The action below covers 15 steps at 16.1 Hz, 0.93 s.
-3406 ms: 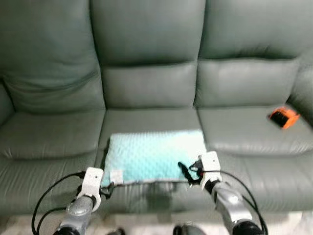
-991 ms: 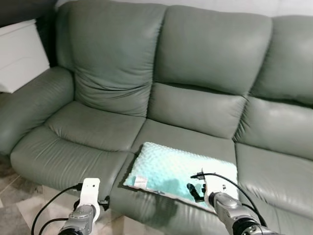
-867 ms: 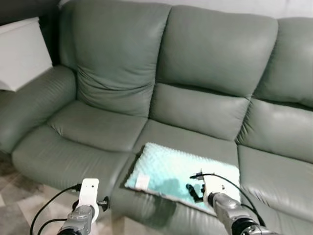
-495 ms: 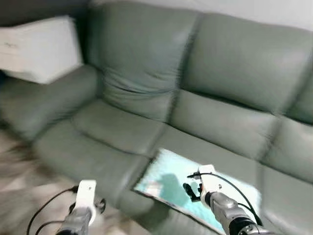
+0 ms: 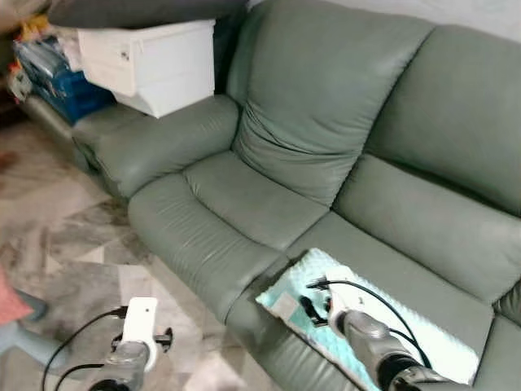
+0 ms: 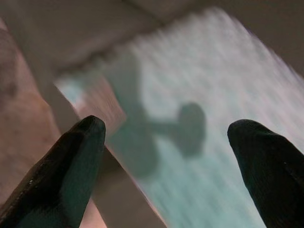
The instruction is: Move the pillow to the sofa
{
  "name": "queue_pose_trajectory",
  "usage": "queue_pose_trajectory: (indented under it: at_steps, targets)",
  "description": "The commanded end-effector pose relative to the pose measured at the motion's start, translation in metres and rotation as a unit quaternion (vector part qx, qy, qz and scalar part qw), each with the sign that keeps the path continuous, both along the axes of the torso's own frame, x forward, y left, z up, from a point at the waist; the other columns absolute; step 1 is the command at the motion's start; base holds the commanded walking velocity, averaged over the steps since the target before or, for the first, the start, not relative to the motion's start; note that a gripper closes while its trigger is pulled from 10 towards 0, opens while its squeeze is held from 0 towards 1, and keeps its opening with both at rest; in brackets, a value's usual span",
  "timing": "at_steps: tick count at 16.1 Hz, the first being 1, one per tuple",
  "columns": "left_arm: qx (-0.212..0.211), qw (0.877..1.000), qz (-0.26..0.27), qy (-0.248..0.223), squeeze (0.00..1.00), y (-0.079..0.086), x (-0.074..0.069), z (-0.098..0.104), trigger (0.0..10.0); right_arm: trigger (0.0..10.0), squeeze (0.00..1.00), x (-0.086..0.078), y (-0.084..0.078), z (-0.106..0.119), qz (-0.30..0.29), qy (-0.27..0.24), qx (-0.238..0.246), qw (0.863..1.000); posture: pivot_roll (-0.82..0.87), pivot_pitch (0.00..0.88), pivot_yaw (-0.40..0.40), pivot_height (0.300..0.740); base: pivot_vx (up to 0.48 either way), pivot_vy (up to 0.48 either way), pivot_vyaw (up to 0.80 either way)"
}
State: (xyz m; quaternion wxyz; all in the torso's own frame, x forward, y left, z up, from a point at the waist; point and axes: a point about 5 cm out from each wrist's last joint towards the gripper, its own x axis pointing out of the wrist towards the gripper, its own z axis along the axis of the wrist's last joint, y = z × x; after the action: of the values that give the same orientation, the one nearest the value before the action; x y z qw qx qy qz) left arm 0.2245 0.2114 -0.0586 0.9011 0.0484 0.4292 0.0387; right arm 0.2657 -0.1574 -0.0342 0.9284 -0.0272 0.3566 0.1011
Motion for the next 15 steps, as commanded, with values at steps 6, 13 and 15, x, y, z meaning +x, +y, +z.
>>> queue_pose_trajectory:
  at_steps: [6,13,15]
  targets:
    - [0.001,1.000,-0.002,0.000,0.00,-0.0010,0.0001,-0.0001,10.0,10.0,0.00,-0.0032,-0.0036,-0.0027,-0.001,0.012,-0.001,1.000,-0.18,0.000,-0.014,0.740,0.000,0.000,0.13]
    - [-0.007,1.000,-0.001,0.000,0.00,-0.0078,0.0020,-0.0004,10.0,10.0,0.00,-0.0032,-0.0051,-0.0026,-0.005,0.013,0.000,1.000,-0.19,0.000,-0.019,0.740,0.000,0.000,0.80]
    - [-0.009,1.000,0.001,0.000,0.00,-0.0082,0.0019,-0.0005,10.0,10.0,0.00,-0.0030,-0.0058,-0.0024,-0.004,0.012,-0.002,1.000,-0.19,0.000,-0.021,0.740,0.000,0.000,0.80]
